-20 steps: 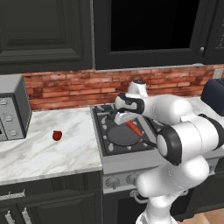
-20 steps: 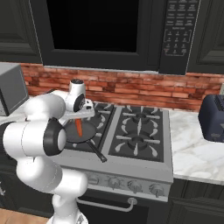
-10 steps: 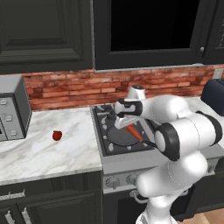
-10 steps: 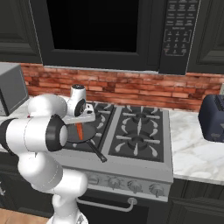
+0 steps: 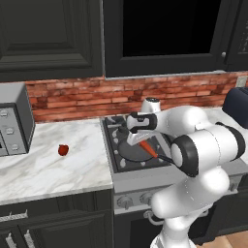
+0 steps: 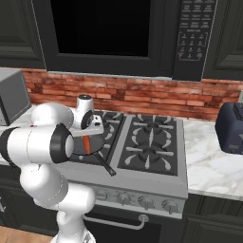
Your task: Put the bell pepper and carrot in the pan. Then turn on the front left burner and set the heat to medium.
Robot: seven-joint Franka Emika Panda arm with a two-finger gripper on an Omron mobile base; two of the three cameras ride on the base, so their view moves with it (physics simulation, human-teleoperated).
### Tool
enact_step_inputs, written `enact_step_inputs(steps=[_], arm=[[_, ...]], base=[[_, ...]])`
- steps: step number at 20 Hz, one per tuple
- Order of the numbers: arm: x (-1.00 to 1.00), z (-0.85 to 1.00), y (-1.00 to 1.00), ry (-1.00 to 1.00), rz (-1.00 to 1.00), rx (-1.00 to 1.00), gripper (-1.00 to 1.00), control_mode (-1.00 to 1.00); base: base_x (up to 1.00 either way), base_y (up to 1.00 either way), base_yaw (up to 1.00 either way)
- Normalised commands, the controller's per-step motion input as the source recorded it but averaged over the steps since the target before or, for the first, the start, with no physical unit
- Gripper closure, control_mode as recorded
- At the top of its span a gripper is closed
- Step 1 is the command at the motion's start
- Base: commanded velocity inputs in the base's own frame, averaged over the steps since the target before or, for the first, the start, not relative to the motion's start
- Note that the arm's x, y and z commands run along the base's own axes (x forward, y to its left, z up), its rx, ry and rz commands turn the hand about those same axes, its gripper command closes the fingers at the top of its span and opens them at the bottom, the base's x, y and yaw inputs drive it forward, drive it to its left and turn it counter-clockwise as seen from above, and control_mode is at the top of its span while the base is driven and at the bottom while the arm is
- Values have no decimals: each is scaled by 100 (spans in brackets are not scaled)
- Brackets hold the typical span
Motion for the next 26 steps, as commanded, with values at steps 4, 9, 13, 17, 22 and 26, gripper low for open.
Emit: enact_step_inputs(steps=[4,9,13,17,22,26], arm=[[0,0,0,0,0,0,-100,-100],[0,0,0,0,0,0,-100,-100],[0,1,0,0,0,0,-100,-100],[10,25,0,0,0,0,-100,-100],[1,45,11,0,0,0,-100,-100],[0,21,44,5,0,0,-100,-100]], base=[[0,0,0],[0,0,0],[0,0,0],[0,0,0],[0,0,0],[0,0,0]])
